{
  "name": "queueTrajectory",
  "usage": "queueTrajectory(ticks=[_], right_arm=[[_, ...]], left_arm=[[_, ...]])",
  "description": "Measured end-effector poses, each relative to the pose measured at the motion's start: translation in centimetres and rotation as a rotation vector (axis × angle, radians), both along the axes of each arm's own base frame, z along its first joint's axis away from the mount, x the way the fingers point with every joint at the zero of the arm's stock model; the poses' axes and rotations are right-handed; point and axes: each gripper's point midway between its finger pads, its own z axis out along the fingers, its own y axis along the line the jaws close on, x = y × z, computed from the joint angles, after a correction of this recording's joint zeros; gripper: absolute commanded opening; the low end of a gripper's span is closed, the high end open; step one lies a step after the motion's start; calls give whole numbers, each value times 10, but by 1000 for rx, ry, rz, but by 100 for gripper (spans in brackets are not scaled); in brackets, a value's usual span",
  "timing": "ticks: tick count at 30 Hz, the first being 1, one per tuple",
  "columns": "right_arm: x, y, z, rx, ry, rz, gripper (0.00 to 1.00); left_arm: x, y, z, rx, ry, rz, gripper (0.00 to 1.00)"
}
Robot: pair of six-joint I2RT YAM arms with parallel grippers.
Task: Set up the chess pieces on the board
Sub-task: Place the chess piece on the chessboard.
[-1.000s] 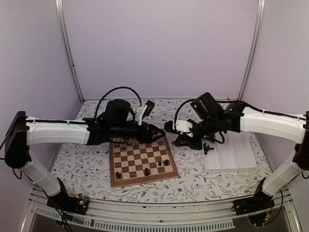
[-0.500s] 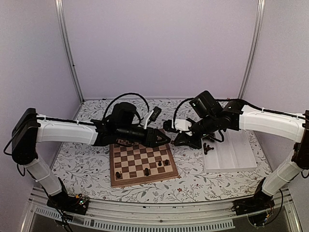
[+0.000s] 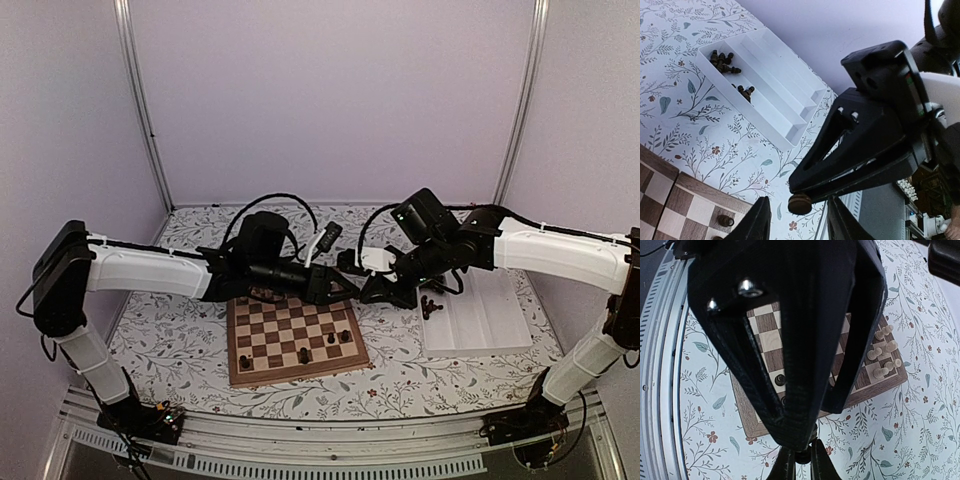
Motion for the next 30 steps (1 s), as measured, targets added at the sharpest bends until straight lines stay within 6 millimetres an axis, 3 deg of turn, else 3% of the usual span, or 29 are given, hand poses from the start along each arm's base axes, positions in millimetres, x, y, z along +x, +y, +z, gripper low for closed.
queueTrajectory(ticks=[10, 20, 25, 30], right_arm=[[-1, 0, 0, 0, 1, 2, 8], [-3, 1, 0, -2, 3, 7, 8], [-3, 1, -1, -4, 6, 7, 8], [-3, 0, -1, -7, 7, 7, 8]], left_arm=[[-3, -5, 0, -5, 13, -20, 28], [-5, -8, -7, 1, 27, -39, 29], [-5, -9, -8, 2, 28, -44, 18], [-5, -10, -8, 2, 30, -47, 14]])
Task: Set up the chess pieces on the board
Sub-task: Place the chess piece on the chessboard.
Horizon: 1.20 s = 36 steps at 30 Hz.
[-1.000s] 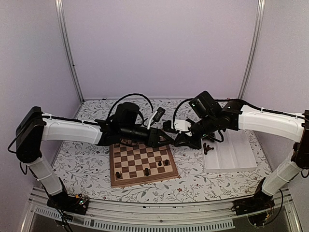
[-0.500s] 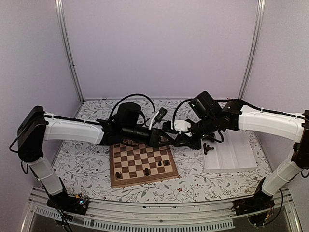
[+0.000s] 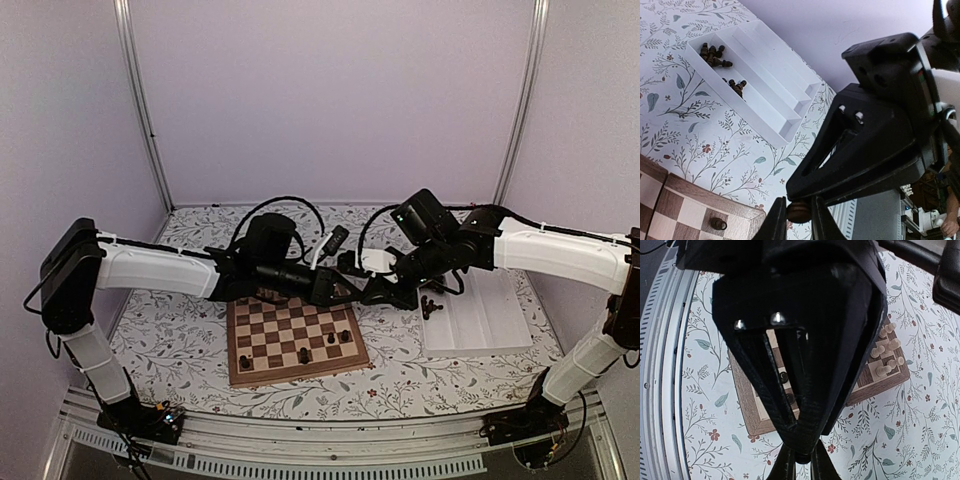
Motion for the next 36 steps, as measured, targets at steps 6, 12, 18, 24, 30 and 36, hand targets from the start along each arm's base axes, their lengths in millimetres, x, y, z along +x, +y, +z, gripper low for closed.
queueTrajectory(ticks=[6, 12, 18, 24, 30, 36], right_arm=[[-1, -1, 0, -8, 7, -2, 32], [9, -5, 17, 42, 34, -32, 46], [67, -38, 90, 326, 148, -170, 45], [77, -53, 129, 573, 386, -178, 45], [60, -38, 139, 667, 629, -102, 45], [57, -35, 140, 691, 727, -91, 45]], left_arm=[[0, -2, -1, 0, 4, -9, 12], [4, -1, 14, -18, -31, 13, 12], [21, 6, 57, -90, -129, 111, 12], [43, 5, 108, -227, -237, 223, 13], [55, 2, 133, -309, -288, 274, 14], [56, -1, 135, -324, -295, 281, 14]])
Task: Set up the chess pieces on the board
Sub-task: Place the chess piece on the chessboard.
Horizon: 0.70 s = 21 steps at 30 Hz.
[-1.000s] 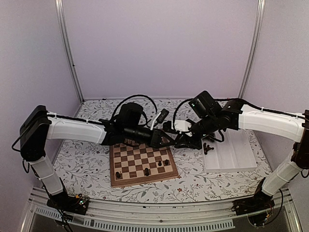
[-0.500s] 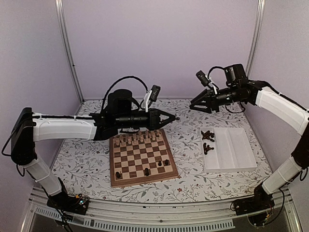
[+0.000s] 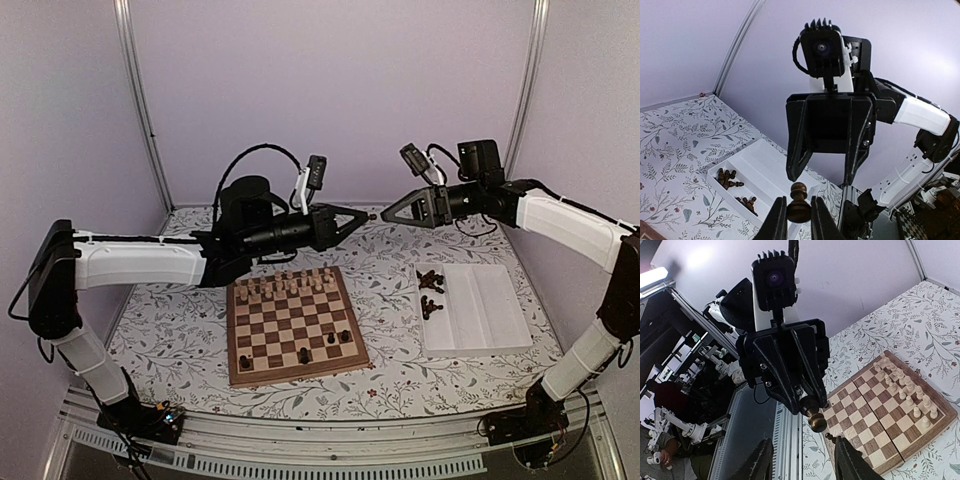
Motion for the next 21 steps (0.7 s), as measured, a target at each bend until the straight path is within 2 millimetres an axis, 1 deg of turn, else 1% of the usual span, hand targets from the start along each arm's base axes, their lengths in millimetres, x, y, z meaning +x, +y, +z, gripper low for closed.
queueTrajectory(ticks=[7, 12, 18, 21], right_arm=[[-3, 1, 9, 35, 36, 27, 44], [-2, 3, 6, 42, 65, 38, 41], [-2, 3, 1, 38, 93, 38, 34], [-2, 3, 2, 43, 91, 41, 28]], left_arm=[[-1, -1, 2, -6, -5, -3, 15], [-1, -7, 5, -15, -12, -8, 15], [-5, -12, 7, -19, -15, -20, 15], [-5, -13, 9, -23, -17, -22, 15]])
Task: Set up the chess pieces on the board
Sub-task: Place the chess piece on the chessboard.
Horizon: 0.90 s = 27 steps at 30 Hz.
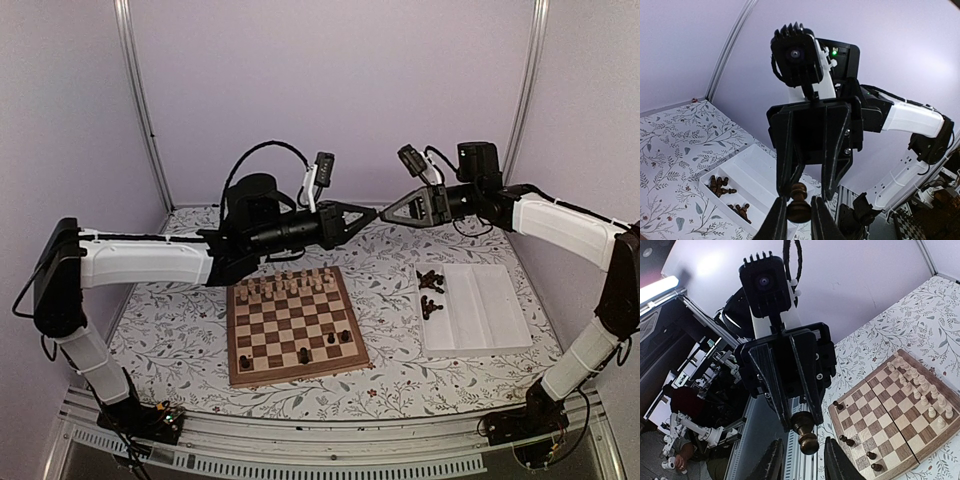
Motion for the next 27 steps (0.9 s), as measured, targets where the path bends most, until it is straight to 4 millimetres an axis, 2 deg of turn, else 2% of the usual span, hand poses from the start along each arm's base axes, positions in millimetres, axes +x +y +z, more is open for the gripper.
queueTrajectory(ticks=[8, 20, 24, 26, 27], right_arm=[[-3, 1, 1, 11, 7, 16, 18], [-4, 1, -1, 9, 27, 19, 19], [-4, 1, -1, 10, 26, 20, 10], [-4, 1, 0, 10, 27, 21, 7], [-4, 1, 0, 11, 26, 21, 6]], left_arm=[[0, -3, 2, -6, -4, -3, 15], [1, -10, 0, -8, 1, -17, 15], [0, -11, -1, -9, 1, -21, 15], [0, -11, -1, -9, 1, -22, 21], [0, -11, -1, -10, 1, -22, 28]])
